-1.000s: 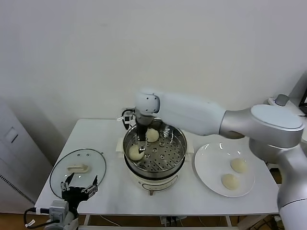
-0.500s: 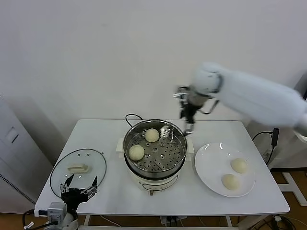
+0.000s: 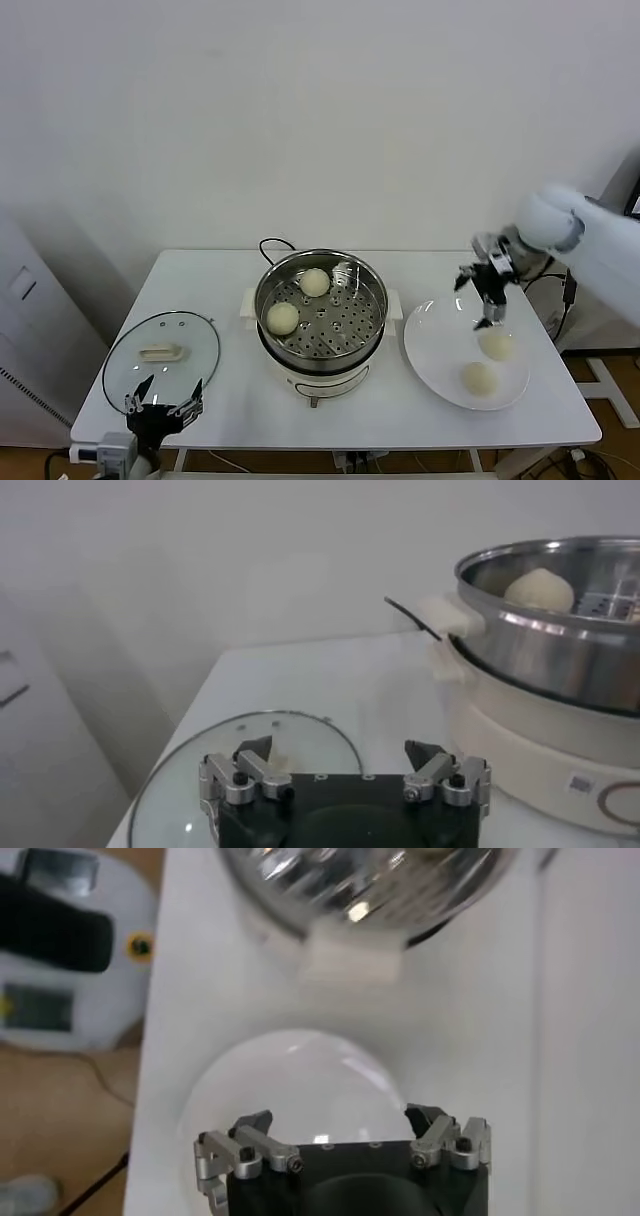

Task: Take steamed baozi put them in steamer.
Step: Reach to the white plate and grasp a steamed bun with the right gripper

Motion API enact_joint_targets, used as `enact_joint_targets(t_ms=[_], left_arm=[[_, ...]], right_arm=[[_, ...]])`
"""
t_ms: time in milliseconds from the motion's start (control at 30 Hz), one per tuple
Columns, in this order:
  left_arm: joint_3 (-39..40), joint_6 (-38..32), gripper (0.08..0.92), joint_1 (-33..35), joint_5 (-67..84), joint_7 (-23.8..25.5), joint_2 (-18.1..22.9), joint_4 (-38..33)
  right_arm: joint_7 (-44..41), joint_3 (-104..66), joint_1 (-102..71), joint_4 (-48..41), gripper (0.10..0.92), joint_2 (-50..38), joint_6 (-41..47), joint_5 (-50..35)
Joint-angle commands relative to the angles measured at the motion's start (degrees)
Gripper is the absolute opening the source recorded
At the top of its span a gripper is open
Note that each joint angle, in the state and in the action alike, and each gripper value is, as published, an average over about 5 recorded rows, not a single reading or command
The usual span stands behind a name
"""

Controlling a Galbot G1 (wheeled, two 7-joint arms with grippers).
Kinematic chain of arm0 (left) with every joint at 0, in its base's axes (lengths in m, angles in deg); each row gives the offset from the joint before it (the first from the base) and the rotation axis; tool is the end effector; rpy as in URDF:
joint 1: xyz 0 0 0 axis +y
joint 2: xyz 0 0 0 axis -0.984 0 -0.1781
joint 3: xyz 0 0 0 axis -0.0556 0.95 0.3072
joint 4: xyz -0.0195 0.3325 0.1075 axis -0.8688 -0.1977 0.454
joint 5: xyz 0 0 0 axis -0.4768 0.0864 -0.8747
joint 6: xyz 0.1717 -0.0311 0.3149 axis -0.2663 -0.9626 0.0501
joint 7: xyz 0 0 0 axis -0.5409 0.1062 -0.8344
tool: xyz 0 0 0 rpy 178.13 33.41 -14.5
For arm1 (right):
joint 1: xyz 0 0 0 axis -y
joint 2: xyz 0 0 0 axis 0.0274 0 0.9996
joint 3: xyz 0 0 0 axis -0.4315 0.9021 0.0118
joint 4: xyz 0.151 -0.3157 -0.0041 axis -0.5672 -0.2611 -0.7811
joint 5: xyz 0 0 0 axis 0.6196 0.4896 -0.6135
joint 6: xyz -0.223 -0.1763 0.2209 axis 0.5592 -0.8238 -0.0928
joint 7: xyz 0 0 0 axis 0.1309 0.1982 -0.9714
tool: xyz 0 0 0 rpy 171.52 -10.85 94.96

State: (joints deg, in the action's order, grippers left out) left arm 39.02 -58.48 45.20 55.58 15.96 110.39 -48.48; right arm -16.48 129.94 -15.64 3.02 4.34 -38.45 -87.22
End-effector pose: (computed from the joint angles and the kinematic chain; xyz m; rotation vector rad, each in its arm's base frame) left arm 0.1526 0.0518 -0.2581 0.0117 -2.7081 -0.1827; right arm 0.4986 -0.1653 -0.0713 1.3550 -1.3199 1.3735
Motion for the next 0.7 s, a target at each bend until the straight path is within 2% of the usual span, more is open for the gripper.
enact_joint_targets(t_ms=[33, 700], left_arm=[[0.1, -0.1, 0.823, 2.7, -0.3, -0.1, 2.4, 0.0], [0.5, 0.1, 0.823, 1.2, -0.6, 0.1, 1.9, 1.5]], right_arm=[[0.8, -12.1, -20.3, -1.5, 0.823, -3.8, -8.8, 12.8], [7.1, -13.9, -26.2, -4.3, 0.823, 2.0, 0.3, 14.5]])
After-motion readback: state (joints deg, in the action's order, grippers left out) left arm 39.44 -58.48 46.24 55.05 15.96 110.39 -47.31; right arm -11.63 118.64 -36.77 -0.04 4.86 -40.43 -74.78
